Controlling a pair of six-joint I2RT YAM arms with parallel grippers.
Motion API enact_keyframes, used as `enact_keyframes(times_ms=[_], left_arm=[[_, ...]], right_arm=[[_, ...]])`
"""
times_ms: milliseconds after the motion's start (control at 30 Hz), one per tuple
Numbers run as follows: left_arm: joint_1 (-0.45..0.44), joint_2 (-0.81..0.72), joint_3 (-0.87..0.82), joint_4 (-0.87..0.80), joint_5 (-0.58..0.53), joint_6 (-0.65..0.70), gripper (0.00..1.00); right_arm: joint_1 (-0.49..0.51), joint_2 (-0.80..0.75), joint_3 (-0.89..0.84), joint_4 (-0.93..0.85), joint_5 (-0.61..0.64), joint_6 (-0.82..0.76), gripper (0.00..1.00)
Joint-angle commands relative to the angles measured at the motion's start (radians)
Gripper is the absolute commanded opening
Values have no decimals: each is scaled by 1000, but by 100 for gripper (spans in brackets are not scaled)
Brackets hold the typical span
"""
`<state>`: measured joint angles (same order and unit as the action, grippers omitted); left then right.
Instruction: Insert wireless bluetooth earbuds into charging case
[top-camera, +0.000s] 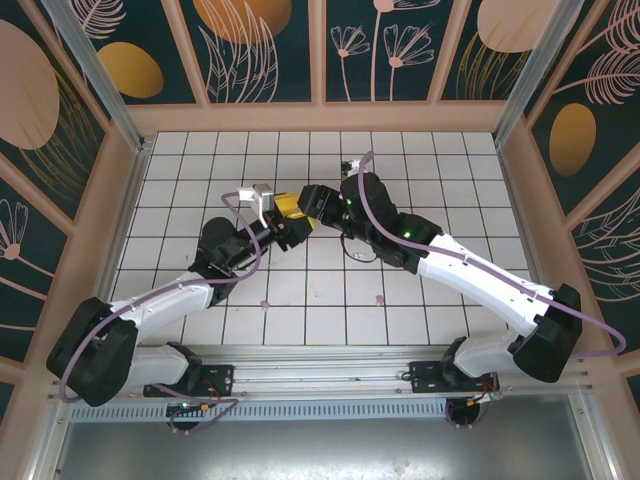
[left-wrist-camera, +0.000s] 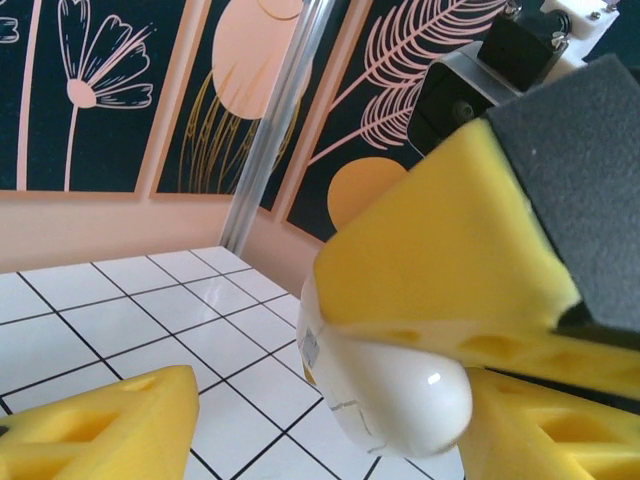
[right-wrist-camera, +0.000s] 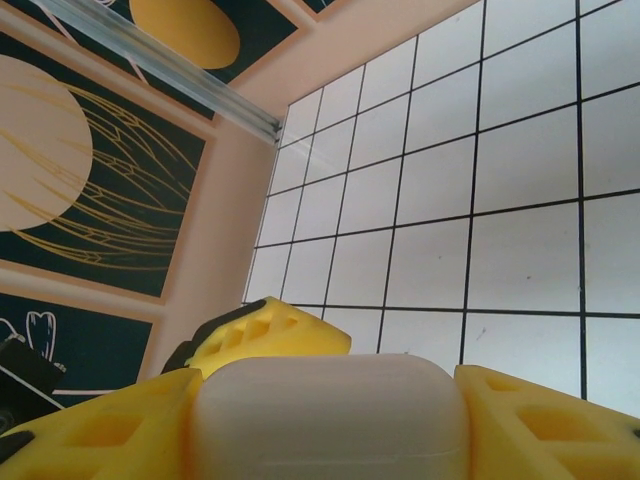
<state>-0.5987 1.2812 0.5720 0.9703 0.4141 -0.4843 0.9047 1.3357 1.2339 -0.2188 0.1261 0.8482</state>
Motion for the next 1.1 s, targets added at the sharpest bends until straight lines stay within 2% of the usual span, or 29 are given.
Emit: enact_keyframes(times_ms=[0, 367, 500, 567, 767, 833, 900, 1067], left_arm=[[-9, 18, 43, 71, 9, -28, 63], [-11, 56, 83, 67, 31, -34, 27], [-10, 67, 92, 71, 30, -63, 13], [-9, 70, 95, 71, 28, -82, 10], [3, 29, 98, -13, -34, -131, 4], [22, 22, 111, -41, -5, -164, 4], [54, 26, 124, -26, 62, -232, 4], [119, 23, 123, 113, 175, -423, 2]], right_arm=[[-4, -35, -9, 41, -31, 11, 59], [-21, -15, 5, 57, -77, -15, 60], [-21, -4, -1, 74, -92, -13, 66], [-21, -7, -3, 89, -101, -17, 70], [-38, -64, -1, 106, -94, -86, 96], [-64, -110, -32, 149, -106, -103, 97], [-111, -171, -87, 231, -186, -105, 97], [-203, -256, -230, 465, -360, -77, 90]])
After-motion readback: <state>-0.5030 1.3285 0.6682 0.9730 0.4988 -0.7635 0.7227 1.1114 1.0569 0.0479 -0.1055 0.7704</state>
